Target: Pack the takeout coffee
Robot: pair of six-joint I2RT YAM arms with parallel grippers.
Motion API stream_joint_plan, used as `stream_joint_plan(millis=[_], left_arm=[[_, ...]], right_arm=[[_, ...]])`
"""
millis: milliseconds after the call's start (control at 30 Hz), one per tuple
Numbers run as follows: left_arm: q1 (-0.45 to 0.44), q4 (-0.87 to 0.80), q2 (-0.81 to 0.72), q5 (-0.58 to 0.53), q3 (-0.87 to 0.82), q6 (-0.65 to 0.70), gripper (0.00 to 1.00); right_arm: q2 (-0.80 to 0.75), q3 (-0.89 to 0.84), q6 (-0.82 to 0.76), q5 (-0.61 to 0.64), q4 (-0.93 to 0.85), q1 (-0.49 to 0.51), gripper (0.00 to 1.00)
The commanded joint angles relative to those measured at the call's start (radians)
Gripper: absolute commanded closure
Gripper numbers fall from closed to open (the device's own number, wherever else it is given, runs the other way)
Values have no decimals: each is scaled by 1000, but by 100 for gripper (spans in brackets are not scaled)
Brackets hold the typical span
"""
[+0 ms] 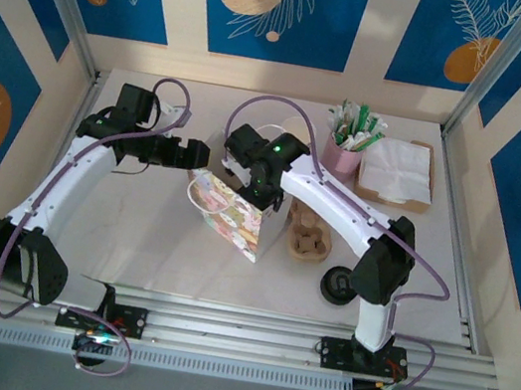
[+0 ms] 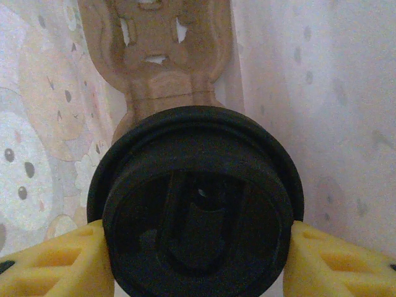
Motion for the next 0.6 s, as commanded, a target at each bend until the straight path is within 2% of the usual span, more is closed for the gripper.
stream_joint_plan(millis=[0,567], left_arm=[[-15,-15,-9,-16,-4,6,5],[-17,-6,-11,-31,-6,4,5]], right_arm=[[-12,45,18,19,-21,9,40],[68,-63,21,-42,44,-2,41]])
